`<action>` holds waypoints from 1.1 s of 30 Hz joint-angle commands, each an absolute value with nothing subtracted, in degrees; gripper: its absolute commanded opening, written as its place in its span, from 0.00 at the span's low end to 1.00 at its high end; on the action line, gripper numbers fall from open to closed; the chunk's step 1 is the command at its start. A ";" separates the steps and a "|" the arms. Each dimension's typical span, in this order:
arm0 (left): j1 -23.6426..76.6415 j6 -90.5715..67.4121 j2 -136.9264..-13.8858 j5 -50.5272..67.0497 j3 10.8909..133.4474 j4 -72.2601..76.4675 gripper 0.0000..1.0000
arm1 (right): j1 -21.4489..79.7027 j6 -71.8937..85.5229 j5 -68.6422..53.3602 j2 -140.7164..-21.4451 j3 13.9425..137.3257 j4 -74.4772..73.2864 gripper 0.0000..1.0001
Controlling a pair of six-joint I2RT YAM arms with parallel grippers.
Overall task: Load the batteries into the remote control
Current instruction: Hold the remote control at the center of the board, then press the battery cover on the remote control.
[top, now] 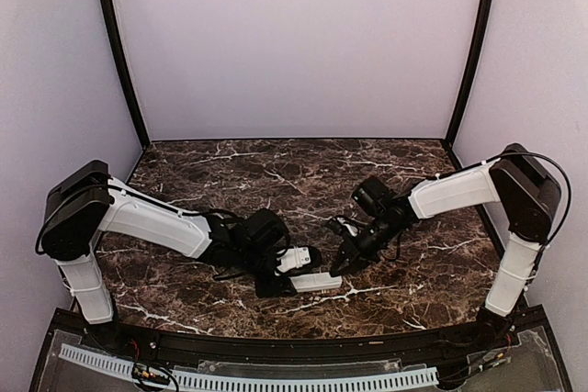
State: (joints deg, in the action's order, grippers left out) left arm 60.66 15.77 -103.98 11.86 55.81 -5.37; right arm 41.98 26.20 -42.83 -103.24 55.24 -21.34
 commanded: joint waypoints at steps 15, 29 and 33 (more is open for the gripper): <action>60.75 14.30 -107.96 11.51 55.35 -9.10 0.00 | 42.43 26.14 -43.15 -95.62 60.25 -26.78 0.00; 60.73 14.50 -108.18 11.51 55.58 -9.73 0.00 | 40.96 25.22 -40.94 -106.24 48.96 -17.64 0.00; 60.73 14.46 -108.28 11.53 55.63 -9.68 0.00 | 40.86 24.89 -40.85 -102.74 51.86 -21.26 0.00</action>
State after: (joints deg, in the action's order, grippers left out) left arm 60.66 15.33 -104.97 11.42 56.66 -4.64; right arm 41.15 25.74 -47.55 -103.46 51.16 -17.54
